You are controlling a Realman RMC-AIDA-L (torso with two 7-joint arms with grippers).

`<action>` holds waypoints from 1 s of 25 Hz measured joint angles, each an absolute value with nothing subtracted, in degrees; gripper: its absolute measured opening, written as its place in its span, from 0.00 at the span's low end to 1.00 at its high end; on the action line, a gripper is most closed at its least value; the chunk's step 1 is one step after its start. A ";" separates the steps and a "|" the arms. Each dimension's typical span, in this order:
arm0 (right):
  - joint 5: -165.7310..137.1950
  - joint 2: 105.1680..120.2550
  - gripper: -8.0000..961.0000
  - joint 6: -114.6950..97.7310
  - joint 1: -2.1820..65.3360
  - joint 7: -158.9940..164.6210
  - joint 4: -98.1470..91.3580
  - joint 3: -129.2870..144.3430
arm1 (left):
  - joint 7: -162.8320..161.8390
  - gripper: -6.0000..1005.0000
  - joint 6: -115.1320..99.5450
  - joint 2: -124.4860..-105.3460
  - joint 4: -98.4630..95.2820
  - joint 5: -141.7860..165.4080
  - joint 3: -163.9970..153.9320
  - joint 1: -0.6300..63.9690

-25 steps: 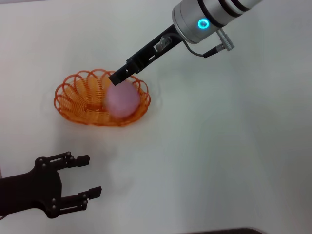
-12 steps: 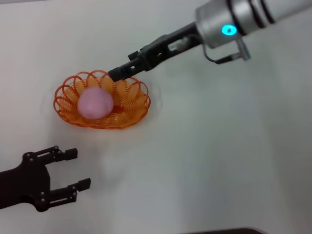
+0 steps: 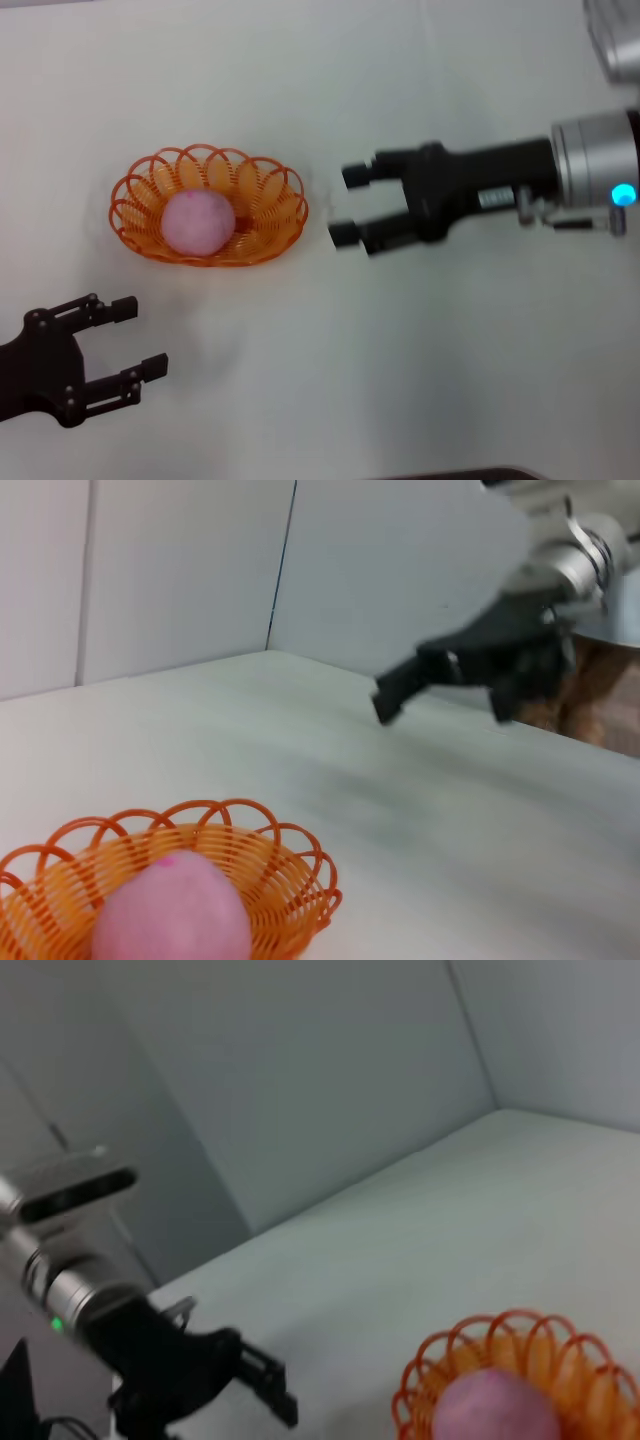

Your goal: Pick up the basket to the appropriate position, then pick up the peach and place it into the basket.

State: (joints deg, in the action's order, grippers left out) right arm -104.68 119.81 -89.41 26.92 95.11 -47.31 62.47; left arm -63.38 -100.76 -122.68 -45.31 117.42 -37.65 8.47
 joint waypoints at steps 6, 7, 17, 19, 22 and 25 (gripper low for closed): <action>-104.66 119.59 0.97 -90.75 22.78 81.63 -39.85 62.02 | -63.15 0.72 -100.25 -122.60 -44.04 117.42 -37.54 8.50; -104.64 119.61 0.97 -90.84 22.16 79.33 -38.63 61.86 | -63.12 0.72 -100.24 -122.60 -43.87 117.43 -37.53 8.53; -104.87 119.55 0.97 -90.17 17.98 63.94 -31.42 57.43 | -62.00 0.71 -100.00 -122.68 -41.27 118.03 -37.77 8.78; -104.90 119.54 0.97 -89.65 17.45 62.81 -31.37 56.84 | -60.45 0.70 -99.99 -122.70 -40.29 118.06 -37.69 8.73; -104.96 119.35 0.97 -89.01 16.74 62.08 -31.39 56.41 | -59.15 0.70 -99.89 -122.84 -39.60 118.18 -37.65 8.57; -105.00 119.05 0.97 -88.00 16.15 61.16 -31.38 56.27 | -59.10 0.69 -99.36 -122.85 -39.07 118.52 -37.59 8.49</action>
